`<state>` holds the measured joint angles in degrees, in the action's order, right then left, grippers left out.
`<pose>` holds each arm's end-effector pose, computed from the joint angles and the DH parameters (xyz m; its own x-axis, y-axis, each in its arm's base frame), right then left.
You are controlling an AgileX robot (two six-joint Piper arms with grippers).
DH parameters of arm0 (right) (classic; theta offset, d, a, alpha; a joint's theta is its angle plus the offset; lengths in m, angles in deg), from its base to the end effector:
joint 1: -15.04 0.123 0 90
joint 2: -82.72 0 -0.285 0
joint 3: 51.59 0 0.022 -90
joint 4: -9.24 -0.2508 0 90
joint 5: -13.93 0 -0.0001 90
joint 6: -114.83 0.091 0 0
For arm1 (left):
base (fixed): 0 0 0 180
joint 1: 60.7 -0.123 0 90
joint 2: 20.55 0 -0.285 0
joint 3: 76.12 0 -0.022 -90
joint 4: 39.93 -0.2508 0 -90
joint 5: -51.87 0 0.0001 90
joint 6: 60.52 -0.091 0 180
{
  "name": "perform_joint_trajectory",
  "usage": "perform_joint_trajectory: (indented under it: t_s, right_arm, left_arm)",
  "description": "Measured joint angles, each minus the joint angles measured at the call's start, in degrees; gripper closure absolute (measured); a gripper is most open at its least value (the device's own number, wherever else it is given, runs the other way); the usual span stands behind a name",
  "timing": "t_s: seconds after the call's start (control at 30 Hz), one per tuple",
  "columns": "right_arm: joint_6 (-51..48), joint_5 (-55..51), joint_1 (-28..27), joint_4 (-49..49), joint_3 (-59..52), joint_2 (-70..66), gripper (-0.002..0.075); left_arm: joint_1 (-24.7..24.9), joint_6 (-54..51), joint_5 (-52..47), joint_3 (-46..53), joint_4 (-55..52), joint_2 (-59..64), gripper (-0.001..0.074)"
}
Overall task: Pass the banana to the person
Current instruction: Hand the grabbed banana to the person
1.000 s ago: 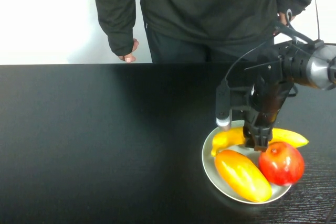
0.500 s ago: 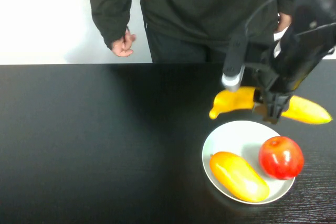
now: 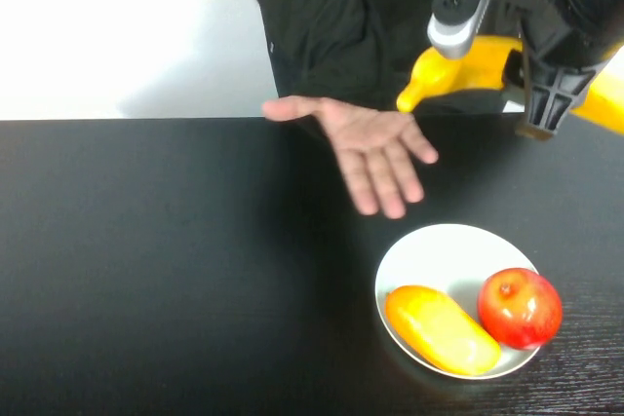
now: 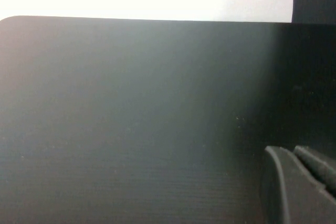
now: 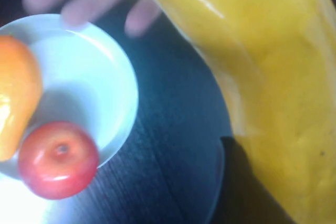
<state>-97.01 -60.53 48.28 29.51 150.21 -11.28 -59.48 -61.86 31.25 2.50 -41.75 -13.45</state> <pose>0.2678 0.1392 0.4340 -0.3294 -0.9019 -0.2795 -0.7056 0.4318 -0.5618 0.0529 -0.0001 0.1732 -0.2802 0.0591 -0.9581 0.0255 0.9982 0.0541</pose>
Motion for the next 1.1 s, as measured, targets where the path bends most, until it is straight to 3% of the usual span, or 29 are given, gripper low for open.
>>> perform_joint_trajectory:
  t_s: [0.03, 0.3, 0.53, 0.87, 1.1]
  right_arm:
    - [-0.1, 3.2, 0.0, -2.7, -2.5, 0.0, 0.0447]
    - [-1.7, 2.4, 2.3, -0.7, 2.2, -5.1, 0.0447]
    - [-5.2, 2.4, 7.5, -0.6, 13.8, -14.9, 0.0447]
    - [-6.4, 2.4, 7.9, -0.9, 18.5, -23.7, 0.0447]
    - [-7.5, 2.4, 7.9, -0.9, 18.5, -25.2, 0.0338]
  left_arm:
    - [0.0, 0.0, 0.0, 0.0, 0.0, 0.0, 0.0738]
    - [0.0, 0.0, 0.0, 0.0, 0.0, 0.0, 0.0738]
    - [0.0, 0.0, 0.0, 0.0, 0.0, 0.0, 0.0738]
    - [0.0, 0.0, 0.0, 0.0, 0.0, 0.0, 0.0738]
    - [0.0, 0.0, 0.0, 0.0, 0.0, 0.0, 0.0738]
